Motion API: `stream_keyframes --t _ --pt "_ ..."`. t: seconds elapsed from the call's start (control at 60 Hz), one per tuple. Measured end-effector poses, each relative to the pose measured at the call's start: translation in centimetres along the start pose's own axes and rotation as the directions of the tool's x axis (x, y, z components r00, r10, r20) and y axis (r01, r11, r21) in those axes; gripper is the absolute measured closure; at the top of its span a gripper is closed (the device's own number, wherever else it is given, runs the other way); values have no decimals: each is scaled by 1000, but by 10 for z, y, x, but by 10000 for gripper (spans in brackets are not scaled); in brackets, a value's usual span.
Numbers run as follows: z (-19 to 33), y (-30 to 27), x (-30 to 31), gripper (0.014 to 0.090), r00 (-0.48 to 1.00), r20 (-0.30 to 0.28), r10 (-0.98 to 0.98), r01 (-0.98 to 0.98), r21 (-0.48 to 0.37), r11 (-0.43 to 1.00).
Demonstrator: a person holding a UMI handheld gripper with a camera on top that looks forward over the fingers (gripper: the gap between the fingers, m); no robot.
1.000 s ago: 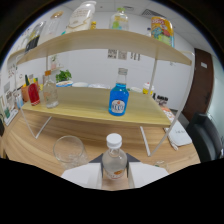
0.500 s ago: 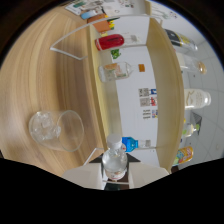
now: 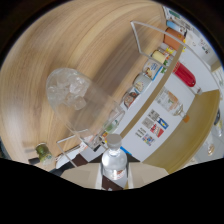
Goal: Make me a cup of Mojito.
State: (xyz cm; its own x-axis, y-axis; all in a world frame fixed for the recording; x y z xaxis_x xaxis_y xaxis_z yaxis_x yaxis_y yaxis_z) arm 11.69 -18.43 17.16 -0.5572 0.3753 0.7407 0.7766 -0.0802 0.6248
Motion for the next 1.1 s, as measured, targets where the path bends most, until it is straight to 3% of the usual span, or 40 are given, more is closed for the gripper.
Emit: stream_keyframes --t 0.217,0.383,0.5,0.633,0.733,0.833,1.1 --pt "-7 8 3 699 997 8 79 -79 8 997" --pt "-20 12 14 697 896 57 440 -443 82 893" --pt "-38 12 36 699 611 136 780 -787 211 579" --pt "-49 20 50 699 208 253 945 -952 276 135" --pt "-40 24 32 697 -87 340 936 -968 193 -160" --pt "-24 20 3 697 -322 388 864 -924 71 -376" --pt "24 -25 -85 699 -527 374 763 -847 -163 -506"
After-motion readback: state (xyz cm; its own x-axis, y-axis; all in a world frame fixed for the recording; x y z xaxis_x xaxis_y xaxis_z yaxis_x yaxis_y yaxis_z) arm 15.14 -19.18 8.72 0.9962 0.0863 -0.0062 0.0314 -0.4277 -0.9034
